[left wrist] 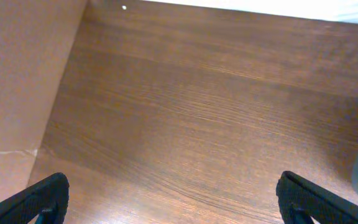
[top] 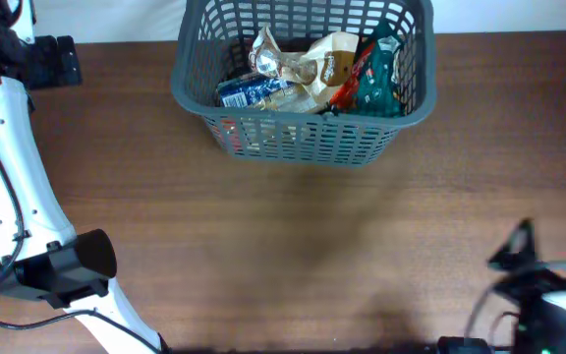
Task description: Pack container
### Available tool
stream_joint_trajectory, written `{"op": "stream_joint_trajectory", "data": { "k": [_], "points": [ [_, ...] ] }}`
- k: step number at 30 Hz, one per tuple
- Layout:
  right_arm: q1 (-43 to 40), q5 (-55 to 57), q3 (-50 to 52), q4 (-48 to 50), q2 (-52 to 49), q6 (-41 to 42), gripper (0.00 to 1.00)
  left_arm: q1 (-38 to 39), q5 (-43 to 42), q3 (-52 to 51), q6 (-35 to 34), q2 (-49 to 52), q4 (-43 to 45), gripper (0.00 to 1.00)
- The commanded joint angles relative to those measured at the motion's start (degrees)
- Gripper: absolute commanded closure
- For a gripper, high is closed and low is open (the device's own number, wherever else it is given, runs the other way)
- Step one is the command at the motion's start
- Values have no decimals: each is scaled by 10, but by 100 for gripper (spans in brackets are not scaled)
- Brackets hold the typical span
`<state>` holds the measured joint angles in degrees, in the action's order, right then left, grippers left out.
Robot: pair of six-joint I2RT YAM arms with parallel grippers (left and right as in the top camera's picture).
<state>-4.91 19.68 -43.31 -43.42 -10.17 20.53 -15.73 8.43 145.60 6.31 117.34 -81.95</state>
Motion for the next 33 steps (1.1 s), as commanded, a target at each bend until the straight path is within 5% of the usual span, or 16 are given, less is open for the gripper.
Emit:
{"op": "stream_joint_trajectory", "data": {
  "k": [1,11,33],
  "points": [
    [17,-12,107,4,31,-2,1,0,2,-4,-7,0,0,1],
    [19,-12,350,131,99,-2,1,0,2,-4,-7,0,0,1],
    [19,-10,354,153,100,-4,1,0,2,-4,-7,0,0,1]
  ]
}}
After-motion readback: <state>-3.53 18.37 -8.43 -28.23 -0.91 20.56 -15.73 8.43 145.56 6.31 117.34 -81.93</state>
